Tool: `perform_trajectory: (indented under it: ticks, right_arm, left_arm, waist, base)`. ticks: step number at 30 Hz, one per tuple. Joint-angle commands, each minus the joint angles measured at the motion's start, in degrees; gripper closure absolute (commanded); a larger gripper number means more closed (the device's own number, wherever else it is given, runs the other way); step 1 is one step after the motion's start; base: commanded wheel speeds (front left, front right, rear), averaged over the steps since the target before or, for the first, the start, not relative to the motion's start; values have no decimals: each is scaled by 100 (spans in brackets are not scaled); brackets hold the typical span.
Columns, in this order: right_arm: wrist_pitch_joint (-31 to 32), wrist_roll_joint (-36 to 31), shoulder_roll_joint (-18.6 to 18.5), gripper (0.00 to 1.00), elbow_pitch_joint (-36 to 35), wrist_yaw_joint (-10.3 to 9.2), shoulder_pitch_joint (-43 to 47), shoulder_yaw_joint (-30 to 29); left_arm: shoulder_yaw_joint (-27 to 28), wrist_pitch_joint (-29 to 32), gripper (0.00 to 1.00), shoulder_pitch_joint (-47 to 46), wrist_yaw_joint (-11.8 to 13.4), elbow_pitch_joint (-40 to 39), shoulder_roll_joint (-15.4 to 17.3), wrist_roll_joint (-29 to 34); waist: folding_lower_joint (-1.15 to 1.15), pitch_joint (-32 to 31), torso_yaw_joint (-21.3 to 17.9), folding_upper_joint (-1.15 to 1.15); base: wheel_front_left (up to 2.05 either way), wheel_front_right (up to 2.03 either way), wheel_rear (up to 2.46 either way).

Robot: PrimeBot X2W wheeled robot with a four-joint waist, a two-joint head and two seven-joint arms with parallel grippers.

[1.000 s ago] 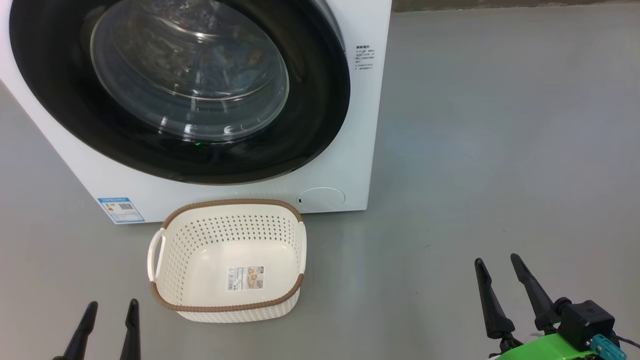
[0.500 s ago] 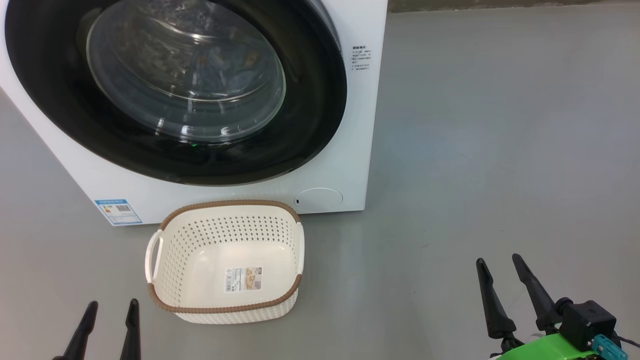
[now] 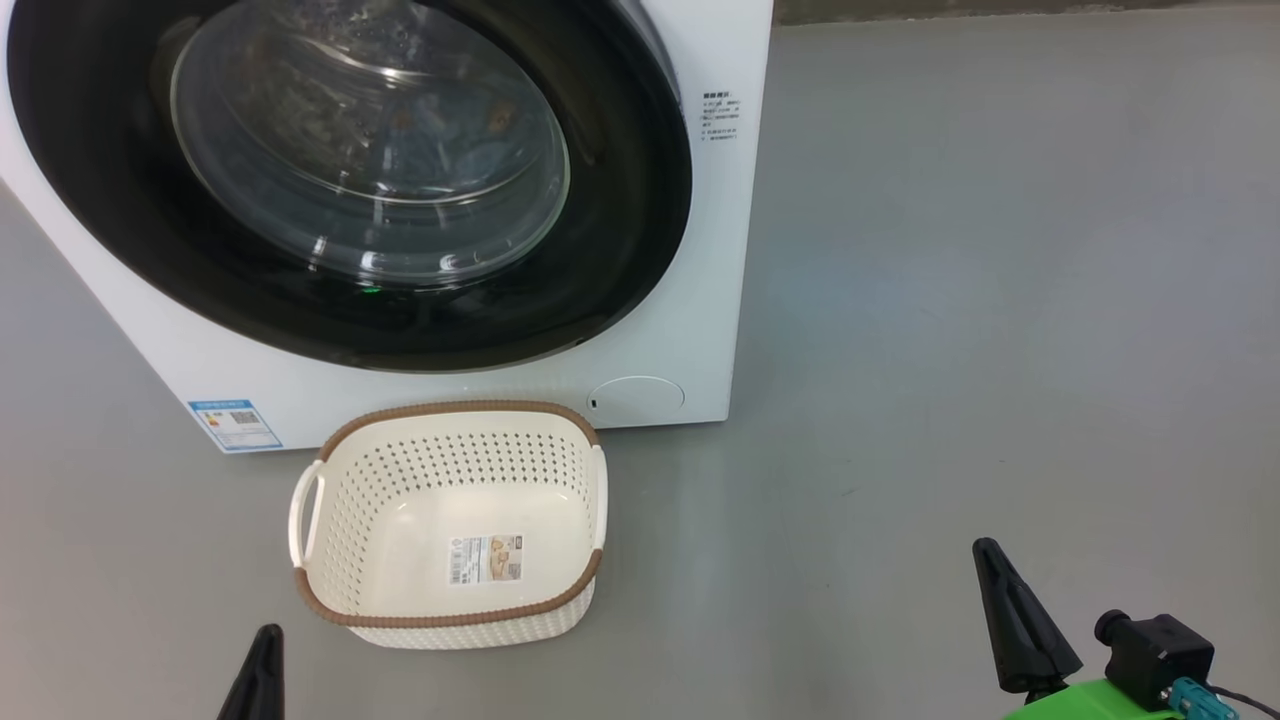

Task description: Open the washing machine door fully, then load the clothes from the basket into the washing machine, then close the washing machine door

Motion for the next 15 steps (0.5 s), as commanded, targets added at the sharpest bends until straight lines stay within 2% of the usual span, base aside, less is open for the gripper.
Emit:
perform_trajectory:
  ticks: [1,7,15]
  right_arm:
    - [19,186,-41,100,-127,-1,-16,-5]
    - [101,592,-64,100,-91,-1,-59,-5]
    - [226,1190,-90,100,-47,-3,-121,-12]
  left_arm:
    - [52,21,100,-46,2,-88,105,-163]
    - [73,104,100,-111,2,-47,94,-533]
    - [106,231,100,-215,-1,21,73,-1080]
  waist:
    - [10,-11,-7,0]
    - [0,-14,-27,0]
    - [0,-27,-57,0]
  base:
    - [0,0,0]
    - [0,0,0]
    - [0,0,0]
